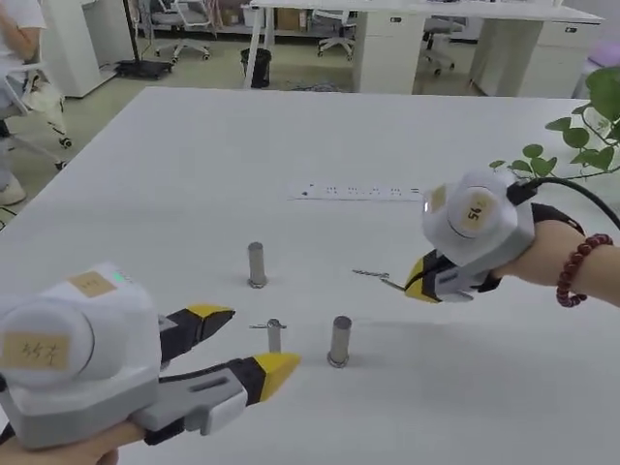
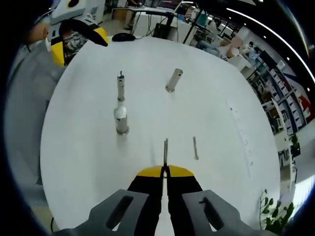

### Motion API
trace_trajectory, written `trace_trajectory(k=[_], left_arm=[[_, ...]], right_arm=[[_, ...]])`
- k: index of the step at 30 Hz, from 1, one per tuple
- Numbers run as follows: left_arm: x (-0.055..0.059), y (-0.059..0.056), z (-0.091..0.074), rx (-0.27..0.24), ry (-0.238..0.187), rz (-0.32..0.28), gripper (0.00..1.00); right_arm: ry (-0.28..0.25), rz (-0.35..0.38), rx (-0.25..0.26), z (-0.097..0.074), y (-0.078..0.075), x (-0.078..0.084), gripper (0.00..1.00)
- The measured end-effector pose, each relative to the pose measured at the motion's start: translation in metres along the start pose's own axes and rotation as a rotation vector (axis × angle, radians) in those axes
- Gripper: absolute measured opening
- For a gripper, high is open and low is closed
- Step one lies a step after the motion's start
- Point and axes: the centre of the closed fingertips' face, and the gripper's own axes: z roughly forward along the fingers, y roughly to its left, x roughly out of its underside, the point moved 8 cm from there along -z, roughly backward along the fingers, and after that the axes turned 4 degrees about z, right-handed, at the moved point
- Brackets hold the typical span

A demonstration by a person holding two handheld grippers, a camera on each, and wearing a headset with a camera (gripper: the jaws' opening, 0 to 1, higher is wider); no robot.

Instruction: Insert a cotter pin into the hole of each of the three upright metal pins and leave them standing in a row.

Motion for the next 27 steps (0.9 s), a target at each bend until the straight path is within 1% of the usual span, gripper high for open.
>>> trace_trajectory(k=[5,10,15,23,27], left_arm=[[-0.001,-0.003,0.003,0.022,0.001,-0.009,0.47],[-0.002,-0.01,0.007,0.055,0.01,-0.019,0.43],[-0.003,-0.016,0.01,0.082,0.014,-0.031,0.41],[-0.003,-0.023,0.016,0.12,0.024,-0.065,0.39],[-0.001,-0.026,0.019,0.134,0.031,-0.087,0.35]], right_arm=[[-0.039,-0.017,-0.015,-0.009,0.012,-0.007,0.03],[-0.068,-0.05,-0.027,-0.016,0.027,-0.017,0.03],[-0.089,-0.095,-0.041,-0.018,0.042,-0.024,0.03],[-0.122,-0.12,-0.071,-0.021,0.064,-0.033,0.03],[-0.142,-0.137,-0.082,-0.022,0.073,-0.039,0.03]])
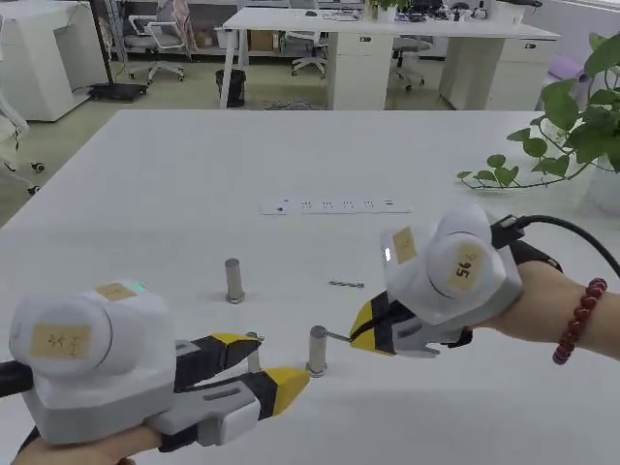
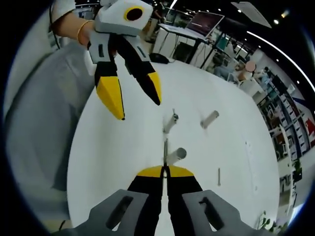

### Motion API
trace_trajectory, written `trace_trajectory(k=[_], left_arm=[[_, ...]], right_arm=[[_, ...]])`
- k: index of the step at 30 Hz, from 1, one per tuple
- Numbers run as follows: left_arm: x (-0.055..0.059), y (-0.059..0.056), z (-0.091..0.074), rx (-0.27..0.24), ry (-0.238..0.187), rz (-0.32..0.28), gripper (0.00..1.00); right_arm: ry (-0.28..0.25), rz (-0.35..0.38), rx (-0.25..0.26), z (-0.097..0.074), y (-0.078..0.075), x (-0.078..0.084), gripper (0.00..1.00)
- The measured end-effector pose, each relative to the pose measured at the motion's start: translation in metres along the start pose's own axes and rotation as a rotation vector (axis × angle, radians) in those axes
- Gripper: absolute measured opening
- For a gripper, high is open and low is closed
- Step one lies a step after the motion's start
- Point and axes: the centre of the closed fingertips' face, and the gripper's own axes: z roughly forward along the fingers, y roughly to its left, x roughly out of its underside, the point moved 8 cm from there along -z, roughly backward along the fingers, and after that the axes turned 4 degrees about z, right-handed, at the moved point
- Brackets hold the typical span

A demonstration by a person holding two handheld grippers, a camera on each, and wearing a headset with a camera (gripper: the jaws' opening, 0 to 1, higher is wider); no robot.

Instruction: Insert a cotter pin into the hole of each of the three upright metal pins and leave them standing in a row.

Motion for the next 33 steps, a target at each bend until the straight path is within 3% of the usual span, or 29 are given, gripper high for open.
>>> trace_trajectory(k=[12,17,25,33], left_arm=[[0.004,-0.005,0.007,0.038,0.016,-0.08,0.24],[0.005,-0.005,0.007,0.042,0.018,-0.108,0.18],[0.005,-0.003,0.007,0.049,-0.006,-0.206,0.1],[0.005,-0.001,0.006,0.046,-0.006,-0.223,0.03]], right_arm=[[-0.051,-0.049,-0.04,0.006,0.022,-0.021,0.03],[-0.061,-0.071,-0.041,0.007,0.026,-0.027,0.03],[-0.089,-0.1,-0.044,0.008,0.03,-0.036,0.03],[-0.101,-0.116,-0.033,0.008,0.029,-0.04,0.03]])
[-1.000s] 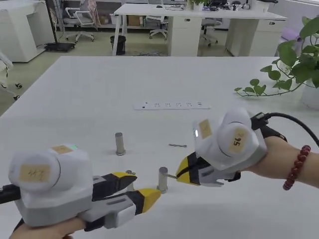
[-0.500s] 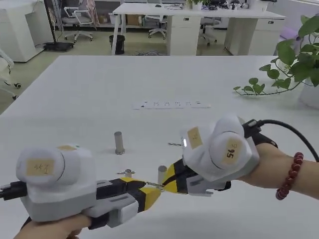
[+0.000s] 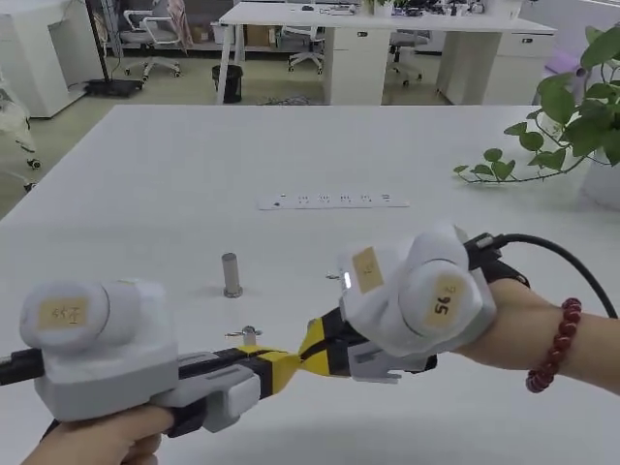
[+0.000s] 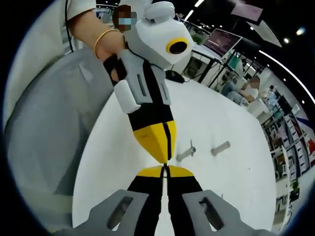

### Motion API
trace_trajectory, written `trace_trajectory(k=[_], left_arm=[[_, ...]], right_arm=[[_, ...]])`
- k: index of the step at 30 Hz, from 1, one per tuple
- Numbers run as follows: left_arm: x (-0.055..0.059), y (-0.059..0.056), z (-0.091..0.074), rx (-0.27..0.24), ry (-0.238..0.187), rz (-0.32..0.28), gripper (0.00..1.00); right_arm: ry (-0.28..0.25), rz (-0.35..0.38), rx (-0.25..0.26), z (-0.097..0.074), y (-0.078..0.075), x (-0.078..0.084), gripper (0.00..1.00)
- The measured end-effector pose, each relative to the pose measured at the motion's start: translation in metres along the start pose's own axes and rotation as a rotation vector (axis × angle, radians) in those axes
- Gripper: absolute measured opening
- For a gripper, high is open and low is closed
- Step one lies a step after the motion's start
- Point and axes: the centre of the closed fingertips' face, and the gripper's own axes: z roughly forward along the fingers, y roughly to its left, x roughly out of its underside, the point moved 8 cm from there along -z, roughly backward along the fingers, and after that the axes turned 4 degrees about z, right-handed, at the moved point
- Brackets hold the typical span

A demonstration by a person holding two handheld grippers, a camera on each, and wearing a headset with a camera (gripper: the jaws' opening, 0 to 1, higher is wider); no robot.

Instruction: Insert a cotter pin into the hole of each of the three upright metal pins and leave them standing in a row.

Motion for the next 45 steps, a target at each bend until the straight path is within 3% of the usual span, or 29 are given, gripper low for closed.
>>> trace_trajectory(k=[3,7,12,18,21,26,33,37,38,40,45], left_arm=[[0.0,0.0,-0.001,0.004,-0.003,-0.008,0.02],[0.001,-0.001,-0.001,0.004,0.001,0.04,0.01],[0.001,-0.001,-0.001,0.008,0.005,0.058,0.01],[-0.001,0.0,-0.002,0.003,-0.004,0.076,0.0],[-0.002,0.001,-0.003,0.001,-0.007,0.085,0.0],[-0.001,0.0,-0.006,0.0,0.007,0.134,0.0],[0.0,-0.006,-0.007,0.047,0.018,0.214,0.0],[0.001,-0.011,-0.007,0.077,0.036,0.255,0.01],[0.002,-0.012,-0.007,0.087,0.043,0.268,0.01],[0.004,-0.015,-0.006,0.104,0.047,0.28,0.01],[0.006,-0.02,-0.007,0.144,0.053,0.312,0.01]], right_arm=[[-0.002,-0.003,0.005,0.0,0.0,0.0,0.03],[-0.008,0.006,0.003,0.001,0.001,0.0,0.03],[-0.018,0.018,-0.002,0.002,0.002,0.0,0.04],[-0.04,0.072,-0.003,0.003,-0.001,0.001,0.05],[-0.043,0.114,-0.007,0.002,-0.002,0.004,0.11],[-0.093,0.283,-0.053,-0.002,-0.002,0.01,0.13],[-0.145,0.423,-0.121,-0.009,-0.003,0.022,0.16],[-0.178,0.453,-0.189,-0.014,0.0,0.024,0.16],[-0.185,0.455,-0.225,-0.015,0.003,0.024,0.16],[-0.19,0.448,-0.227,-0.016,0.003,0.026,0.16],[-0.197,0.44,-0.294,-0.017,0.008,0.027,0.16]])
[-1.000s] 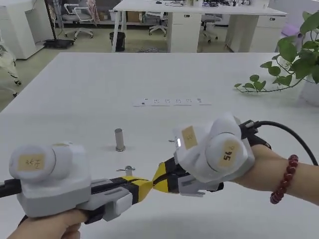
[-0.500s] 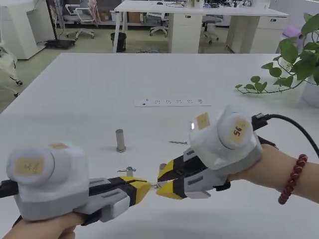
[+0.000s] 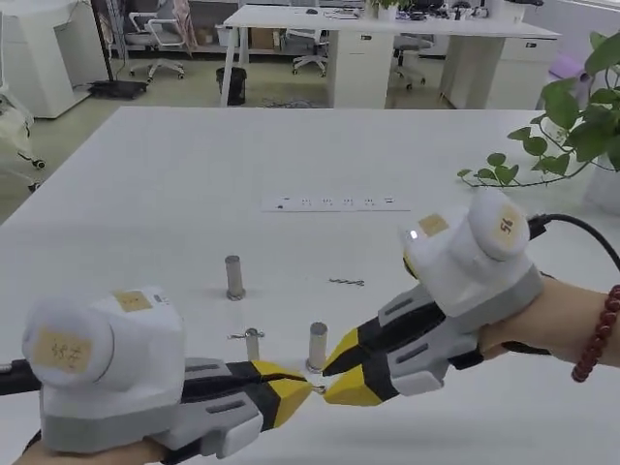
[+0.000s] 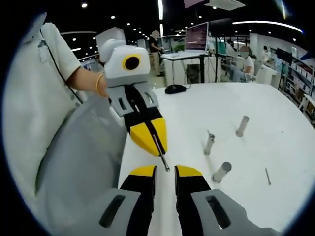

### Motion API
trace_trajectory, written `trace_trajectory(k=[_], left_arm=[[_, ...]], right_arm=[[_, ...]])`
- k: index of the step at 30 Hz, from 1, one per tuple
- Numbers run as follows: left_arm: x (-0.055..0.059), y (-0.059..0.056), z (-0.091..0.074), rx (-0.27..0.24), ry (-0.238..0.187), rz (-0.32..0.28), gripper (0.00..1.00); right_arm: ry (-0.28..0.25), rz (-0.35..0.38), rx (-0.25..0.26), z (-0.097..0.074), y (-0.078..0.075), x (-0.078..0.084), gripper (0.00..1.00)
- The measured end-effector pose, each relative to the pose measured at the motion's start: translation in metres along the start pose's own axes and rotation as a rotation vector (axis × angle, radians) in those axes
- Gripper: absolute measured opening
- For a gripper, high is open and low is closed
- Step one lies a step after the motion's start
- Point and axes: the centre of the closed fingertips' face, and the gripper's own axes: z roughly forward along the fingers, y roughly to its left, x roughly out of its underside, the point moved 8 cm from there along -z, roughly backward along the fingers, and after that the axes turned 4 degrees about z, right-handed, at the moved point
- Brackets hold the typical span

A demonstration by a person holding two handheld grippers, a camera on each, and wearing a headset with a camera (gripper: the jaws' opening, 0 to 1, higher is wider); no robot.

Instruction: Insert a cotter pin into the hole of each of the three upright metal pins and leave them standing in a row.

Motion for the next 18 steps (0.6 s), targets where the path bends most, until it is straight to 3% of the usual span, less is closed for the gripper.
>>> trace_trajectory(k=[10,18], left_arm=[[-0.002,-0.01,-0.001,0.074,-0.01,0.053,0.01],[-0.003,-0.016,0.0,0.122,-0.022,0.071,0.01]], right_arm=[[0.015,-0.02,-0.081,0.004,0.006,0.007,0.15],[0.02,-0.046,-0.115,0.006,0.011,0.007,0.12]])
